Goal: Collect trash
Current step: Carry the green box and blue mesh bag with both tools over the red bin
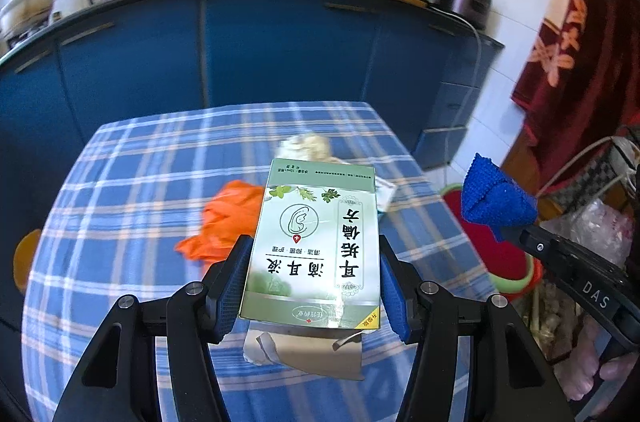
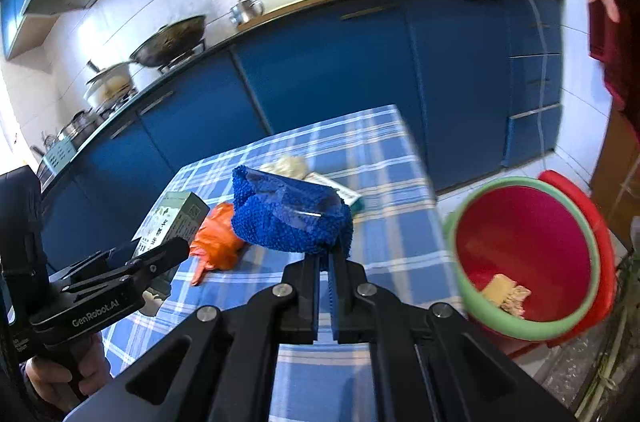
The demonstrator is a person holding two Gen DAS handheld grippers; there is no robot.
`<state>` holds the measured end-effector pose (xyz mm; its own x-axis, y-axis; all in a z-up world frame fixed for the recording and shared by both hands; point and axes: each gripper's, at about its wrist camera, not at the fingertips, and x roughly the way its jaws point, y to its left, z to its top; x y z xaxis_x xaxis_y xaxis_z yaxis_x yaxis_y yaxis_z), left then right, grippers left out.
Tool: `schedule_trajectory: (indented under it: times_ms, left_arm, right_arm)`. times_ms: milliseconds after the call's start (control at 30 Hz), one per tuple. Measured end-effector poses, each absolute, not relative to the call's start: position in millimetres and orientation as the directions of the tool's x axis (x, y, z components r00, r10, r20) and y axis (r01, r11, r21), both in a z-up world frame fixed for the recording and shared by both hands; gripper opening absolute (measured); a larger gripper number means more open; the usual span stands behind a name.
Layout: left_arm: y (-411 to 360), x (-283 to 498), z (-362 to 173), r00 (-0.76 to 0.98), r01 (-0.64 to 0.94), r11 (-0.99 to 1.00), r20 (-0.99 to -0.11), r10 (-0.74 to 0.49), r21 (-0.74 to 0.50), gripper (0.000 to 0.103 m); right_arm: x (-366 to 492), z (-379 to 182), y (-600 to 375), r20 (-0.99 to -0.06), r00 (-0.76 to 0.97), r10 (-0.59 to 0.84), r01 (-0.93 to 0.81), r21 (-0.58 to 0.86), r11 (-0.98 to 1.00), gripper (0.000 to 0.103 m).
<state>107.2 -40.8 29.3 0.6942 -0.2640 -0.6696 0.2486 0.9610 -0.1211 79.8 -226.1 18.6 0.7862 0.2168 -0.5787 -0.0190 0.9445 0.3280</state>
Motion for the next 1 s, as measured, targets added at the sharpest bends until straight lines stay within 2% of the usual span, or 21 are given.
schedule_trajectory:
  times_ms: [633, 1000]
  left_arm:
    - [-157, 122, 23, 0.609, 0.436, 0.893, -0.692, -0.387, -0.115, 0.060]
    - [-216, 136, 11, 0.562, 0.511, 0.854, -0.713, -0.419, -0.098, 0.060]
  right_arm:
    - [57, 2, -324, -0.593, 0.801, 0.082, 0.175, 0.363, 0.915, 0.005]
    - [59, -22, -362, -0.620, 0.784, 0.032, 0.265, 0.381, 0.886, 0.005]
